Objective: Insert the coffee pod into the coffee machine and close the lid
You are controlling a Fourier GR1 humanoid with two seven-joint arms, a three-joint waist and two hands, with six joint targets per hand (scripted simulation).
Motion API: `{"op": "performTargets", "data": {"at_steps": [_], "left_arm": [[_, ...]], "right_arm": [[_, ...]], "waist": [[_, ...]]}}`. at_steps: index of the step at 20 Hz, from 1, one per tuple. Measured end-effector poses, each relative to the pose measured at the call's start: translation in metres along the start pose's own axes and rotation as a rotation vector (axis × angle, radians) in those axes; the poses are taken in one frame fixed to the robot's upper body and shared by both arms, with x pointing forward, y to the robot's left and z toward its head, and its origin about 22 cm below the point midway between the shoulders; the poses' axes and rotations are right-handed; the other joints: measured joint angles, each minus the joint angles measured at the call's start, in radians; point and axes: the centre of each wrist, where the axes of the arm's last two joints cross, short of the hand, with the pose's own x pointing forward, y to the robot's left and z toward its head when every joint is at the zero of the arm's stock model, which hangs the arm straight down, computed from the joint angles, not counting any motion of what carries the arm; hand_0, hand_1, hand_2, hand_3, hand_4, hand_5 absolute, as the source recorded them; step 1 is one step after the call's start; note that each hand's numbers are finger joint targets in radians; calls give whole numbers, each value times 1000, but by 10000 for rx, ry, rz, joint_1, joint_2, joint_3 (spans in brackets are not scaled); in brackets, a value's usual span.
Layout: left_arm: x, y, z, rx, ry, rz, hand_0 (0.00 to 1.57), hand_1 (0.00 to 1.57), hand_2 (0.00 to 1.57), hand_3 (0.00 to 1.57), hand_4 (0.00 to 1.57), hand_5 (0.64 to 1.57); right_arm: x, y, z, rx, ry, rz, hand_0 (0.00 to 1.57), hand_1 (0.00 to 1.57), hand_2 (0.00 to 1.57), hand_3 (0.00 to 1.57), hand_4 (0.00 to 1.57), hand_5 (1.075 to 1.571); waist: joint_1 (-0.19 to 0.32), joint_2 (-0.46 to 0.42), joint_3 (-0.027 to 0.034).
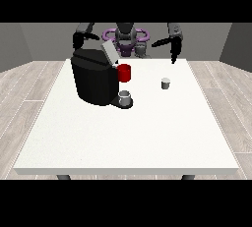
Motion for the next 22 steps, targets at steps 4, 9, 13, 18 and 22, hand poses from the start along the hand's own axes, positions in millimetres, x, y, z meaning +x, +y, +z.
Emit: {"op": "performTargets", "data": {"at_steps": [4,9,13,18,22], "left_arm": [[-4,28,-13,232,149,-1239,0,0,0,0,0,1571],[-7,49,-28,500,544,-2610,0,0,0,0,0,1571],[-8,70,-36,701,661,-3632,0,0,0,0,0,1571],[-9,89,-48,599,1068,-4269,0,0,0,0,0,1571],[-7,95,-58,421,1505,-4703,0,0,0,0,0,1571]], "right_arm": [[12,11,-10,421,-672,76,0,0,0,0,302,1571],[23,27,-17,708,-1229,18,0,0,0,0,399,1571],[31,30,-24,734,-1652,151,0,0,0,0,430,1571],[36,32,-30,675,-1751,242,0,0,0,0,491,1571],[32,35,-32,577,-1591,386,0,0,0,0,471,1571]], "waist": [[-408,628,-6],[-810,1246,-6],[-1004,1828,-7],[-1125,2416,-7],[-1162,2717,-6]]}}
